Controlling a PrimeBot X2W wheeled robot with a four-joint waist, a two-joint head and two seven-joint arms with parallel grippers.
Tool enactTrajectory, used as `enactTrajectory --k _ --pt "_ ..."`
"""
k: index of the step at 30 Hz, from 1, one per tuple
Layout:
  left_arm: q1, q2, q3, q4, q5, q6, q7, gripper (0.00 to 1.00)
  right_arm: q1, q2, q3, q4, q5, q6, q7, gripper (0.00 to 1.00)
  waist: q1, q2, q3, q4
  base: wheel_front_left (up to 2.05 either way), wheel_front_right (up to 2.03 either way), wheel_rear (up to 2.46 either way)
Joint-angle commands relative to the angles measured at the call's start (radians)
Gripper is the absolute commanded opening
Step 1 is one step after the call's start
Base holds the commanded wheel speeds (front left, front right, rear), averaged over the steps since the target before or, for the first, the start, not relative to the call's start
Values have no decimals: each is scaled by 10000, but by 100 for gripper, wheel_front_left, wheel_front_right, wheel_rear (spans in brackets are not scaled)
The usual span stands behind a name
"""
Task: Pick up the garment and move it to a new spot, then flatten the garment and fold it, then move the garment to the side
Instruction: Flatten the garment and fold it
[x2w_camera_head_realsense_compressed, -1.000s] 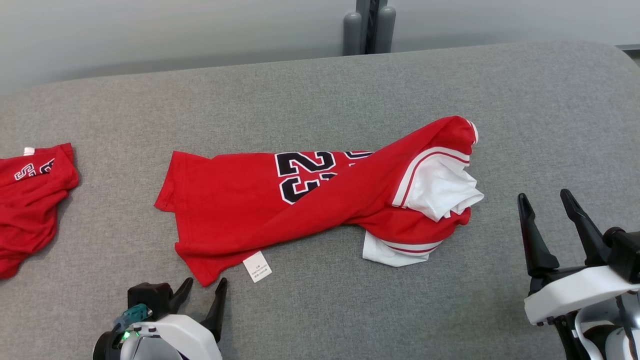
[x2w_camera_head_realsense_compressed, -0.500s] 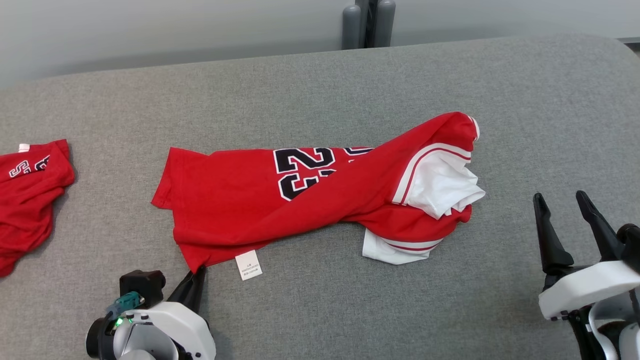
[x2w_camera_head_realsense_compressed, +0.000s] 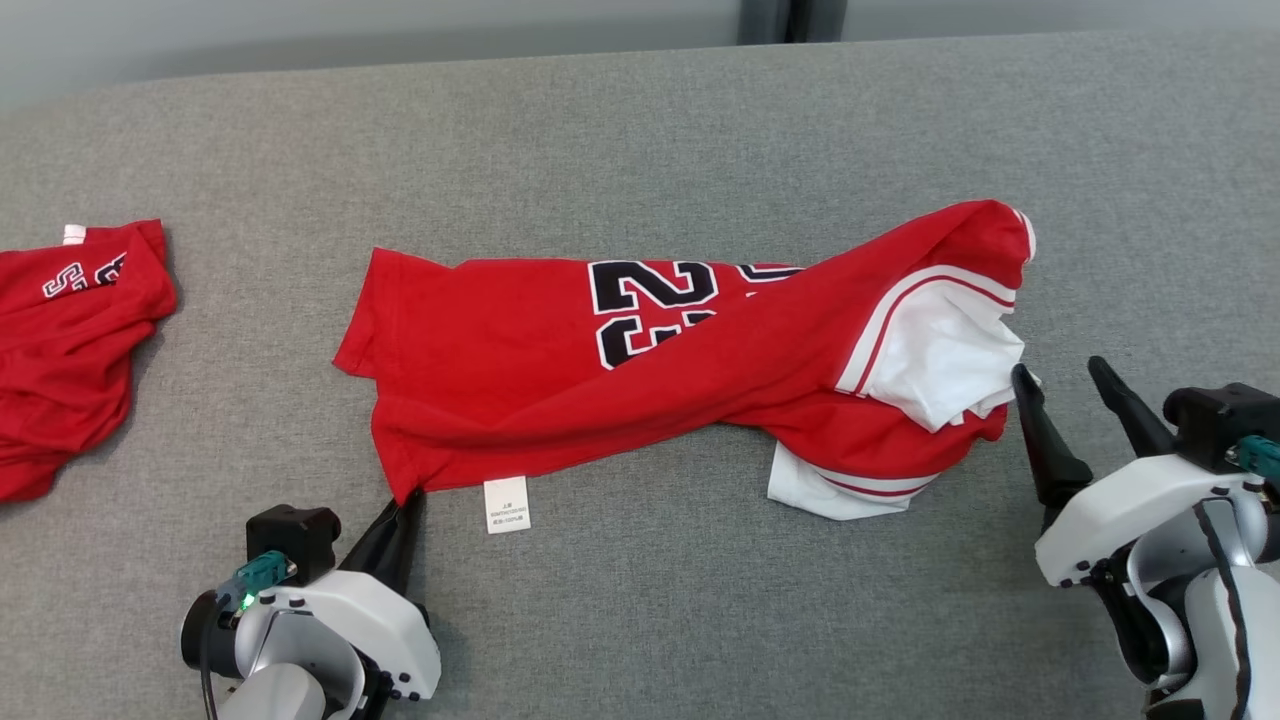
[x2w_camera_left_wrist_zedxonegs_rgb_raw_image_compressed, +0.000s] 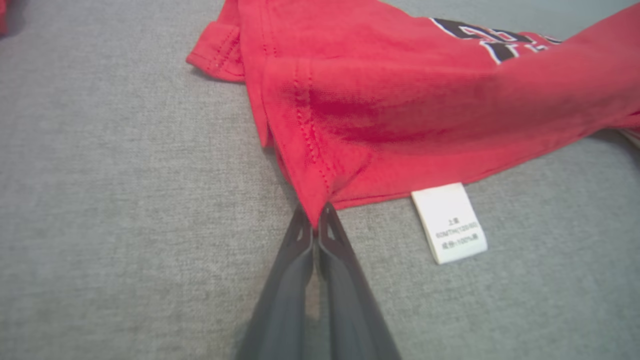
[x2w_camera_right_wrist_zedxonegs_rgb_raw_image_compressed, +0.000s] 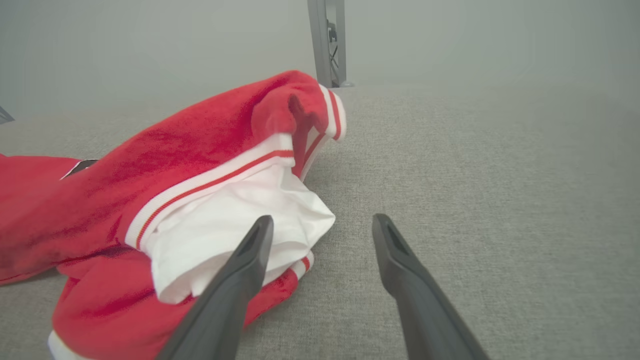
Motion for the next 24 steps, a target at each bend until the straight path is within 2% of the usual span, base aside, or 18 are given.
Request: enactTrajectory --k 1,6,8,9,10,17,24 --pt "-95 72 15 74 34 -15 -15 0 -74 -68 23 44 63 -3 -54 100 0 0 51 60 0 0 0" --pt "-175 12 -37 177 24 -13 -78 0 -426 -120 565 621 350 -3 -80 100 0 0 145 144 0 0 0" --pt "-215 12 -43 196 40 -24 -115 0 -562 -146 779 848 491 -3 2 24 0 0 174 170 0 0 0" --pt "-240 22 -37 192 63 -21 -168 0 -606 -156 845 928 570 -3 46 24 0 0 177 186 0 0 0" --pt "-262 31 -34 179 77 -23 -216 0 -651 -186 894 964 627 -3 37 0 0 0 177 201 0 0 0" --pt "-265 204 72 -246 263 254 -618 0 -719 -394 861 612 837 -3 -334 0 0 0 8 121 0 0 0" --pt "-581 1021 489 -1943 589 748 -588 0 -715 -566 261 -901 696 -3 -585 0 0 0 -524 58 0 0 0"
